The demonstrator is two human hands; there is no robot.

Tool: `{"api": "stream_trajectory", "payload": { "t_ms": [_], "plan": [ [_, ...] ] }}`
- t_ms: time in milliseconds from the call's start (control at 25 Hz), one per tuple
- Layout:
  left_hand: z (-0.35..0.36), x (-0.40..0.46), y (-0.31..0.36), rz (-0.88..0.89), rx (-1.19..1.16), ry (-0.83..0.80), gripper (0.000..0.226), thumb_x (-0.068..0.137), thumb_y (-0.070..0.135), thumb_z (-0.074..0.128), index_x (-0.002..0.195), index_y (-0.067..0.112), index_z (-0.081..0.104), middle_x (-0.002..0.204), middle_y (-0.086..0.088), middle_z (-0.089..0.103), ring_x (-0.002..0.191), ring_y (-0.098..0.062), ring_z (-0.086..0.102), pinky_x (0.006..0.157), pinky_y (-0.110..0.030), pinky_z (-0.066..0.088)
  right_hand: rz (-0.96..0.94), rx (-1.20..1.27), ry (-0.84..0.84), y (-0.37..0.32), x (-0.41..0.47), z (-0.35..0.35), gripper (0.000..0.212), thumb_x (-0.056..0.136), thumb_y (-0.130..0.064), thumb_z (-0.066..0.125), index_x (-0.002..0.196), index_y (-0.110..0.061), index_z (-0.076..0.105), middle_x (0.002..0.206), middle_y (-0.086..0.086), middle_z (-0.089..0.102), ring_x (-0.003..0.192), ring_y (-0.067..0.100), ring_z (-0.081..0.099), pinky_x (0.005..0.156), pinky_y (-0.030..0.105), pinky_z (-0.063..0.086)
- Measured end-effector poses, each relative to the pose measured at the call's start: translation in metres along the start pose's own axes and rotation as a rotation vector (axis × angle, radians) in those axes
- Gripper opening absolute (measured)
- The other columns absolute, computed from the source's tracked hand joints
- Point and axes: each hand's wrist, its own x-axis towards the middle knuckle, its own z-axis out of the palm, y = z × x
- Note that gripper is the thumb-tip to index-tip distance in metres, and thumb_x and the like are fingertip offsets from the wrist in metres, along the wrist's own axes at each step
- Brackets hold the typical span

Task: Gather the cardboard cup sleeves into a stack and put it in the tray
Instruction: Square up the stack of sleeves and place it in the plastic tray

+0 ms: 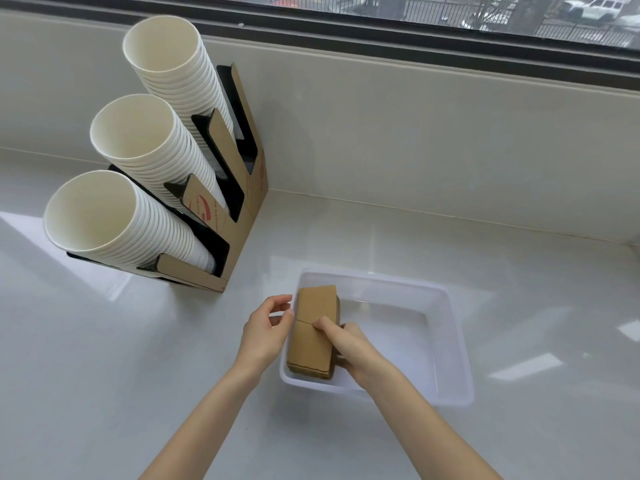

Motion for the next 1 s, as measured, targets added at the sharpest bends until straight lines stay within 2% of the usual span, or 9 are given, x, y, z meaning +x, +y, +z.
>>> {"api": "stream_trajectory", "payload": {
  "t_ms": [160, 240, 360, 440, 520, 600, 720, 840, 1000],
  "plan": [
    [0.000, 0.001, -0.001, -0.015, -0.005, -0.009, 0.032, 0.091, 0.022, 0.046, 0.123, 0.017, 0.050, 0.112, 0.001, 0.053, 0.099, -0.016, 0.050, 0.084, -0.029, 0.044, -0.003, -0.074, 0.013, -0.003, 0.005, 0.005, 0.039, 0.086, -0.039, 0.048, 0.111, -0.010, 0.047, 0.117, 0.010, 0.055, 0.103, 0.024, 0.056, 0.083, 0.032, 0.046],
    [0.001, 0.000, 0.000, -0.009, -0.002, 0.001, 0.032, 0.091, 0.021, 0.046, 0.123, 0.016, 0.050, 0.115, 0.000, 0.054, 0.100, -0.016, 0.050, 0.084, -0.028, 0.043, 0.002, -0.050, 0.034, -0.004, 0.006, 0.005, 0.048, 0.084, -0.044, 0.046, 0.119, -0.010, 0.045, 0.123, 0.009, 0.051, 0.102, 0.022, 0.056, 0.075, 0.030, 0.047],
    [0.001, 0.000, -0.002, -0.015, -0.022, 0.002, 0.031, 0.091, 0.021, 0.047, 0.122, 0.017, 0.051, 0.121, -0.004, 0.056, 0.099, -0.016, 0.052, 0.088, -0.031, 0.044, 0.022, 0.011, 0.025, -0.007, 0.002, 0.007, 0.043, 0.089, -0.041, 0.039, 0.120, -0.012, 0.046, 0.115, 0.007, 0.057, 0.088, 0.015, 0.056, 0.057, 0.024, 0.039],
    [0.000, 0.000, -0.002, -0.019, -0.028, 0.000, 0.031, 0.091, 0.021, 0.047, 0.122, 0.017, 0.051, 0.122, -0.004, 0.056, 0.100, -0.016, 0.051, 0.087, -0.030, 0.044, 0.035, 0.004, 0.021, -0.007, 0.006, 0.009, 0.048, 0.086, -0.045, 0.038, 0.123, -0.014, 0.046, 0.122, 0.009, 0.056, 0.098, 0.021, 0.058, 0.059, 0.026, 0.042],
    [0.001, 0.000, -0.002, -0.022, -0.033, -0.006, 0.031, 0.091, 0.021, 0.047, 0.122, 0.017, 0.051, 0.122, -0.004, 0.056, 0.100, -0.016, 0.052, 0.086, -0.030, 0.044, 0.028, -0.037, 0.029, -0.006, 0.009, 0.014, 0.057, 0.081, -0.050, 0.038, 0.127, -0.016, 0.042, 0.130, 0.010, 0.050, 0.109, 0.025, 0.054, 0.065, 0.029, 0.046],
    [0.000, 0.000, -0.003, -0.024, -0.042, -0.009, 0.031, 0.091, 0.021, 0.047, 0.122, 0.018, 0.051, 0.122, -0.005, 0.057, 0.100, -0.017, 0.052, 0.086, -0.030, 0.045, 0.027, -0.070, 0.069, -0.004, 0.009, 0.019, 0.069, 0.075, -0.056, 0.038, 0.132, -0.016, 0.035, 0.134, 0.009, 0.046, 0.117, 0.027, 0.048, 0.084, 0.036, 0.048],
    [0.000, 0.000, -0.003, -0.018, -0.050, -0.011, 0.031, 0.091, 0.021, 0.048, 0.121, 0.018, 0.052, 0.123, -0.005, 0.057, 0.101, -0.018, 0.054, 0.087, -0.030, 0.045, -0.010, -0.151, 0.152, -0.001, 0.007, 0.024, 0.078, 0.077, -0.061, 0.036, 0.138, -0.014, 0.025, 0.144, 0.009, 0.033, 0.130, 0.031, 0.034, 0.108, 0.047, 0.034],
    [0.001, 0.000, -0.003, 0.008, -0.037, 0.007, 0.030, 0.090, 0.019, 0.048, 0.120, 0.016, 0.052, 0.123, -0.006, 0.057, 0.099, -0.017, 0.053, 0.084, -0.027, 0.042, -0.061, -0.202, 0.201, -0.001, 0.009, 0.025, 0.072, 0.088, -0.054, 0.036, 0.141, -0.009, 0.017, 0.149, 0.010, 0.019, 0.134, 0.032, 0.028, 0.111, 0.047, 0.029],
    [0.000, 0.001, -0.002, 0.012, -0.014, 0.001, 0.031, 0.091, 0.019, 0.047, 0.121, 0.015, 0.051, 0.124, -0.006, 0.057, 0.098, -0.015, 0.051, 0.083, -0.027, 0.042, -0.067, -0.182, 0.138, -0.002, 0.006, 0.014, 0.074, 0.088, -0.053, 0.039, 0.144, -0.013, 0.012, 0.152, 0.008, 0.021, 0.137, 0.030, 0.026, 0.113, 0.042, 0.026]
  ]
}}
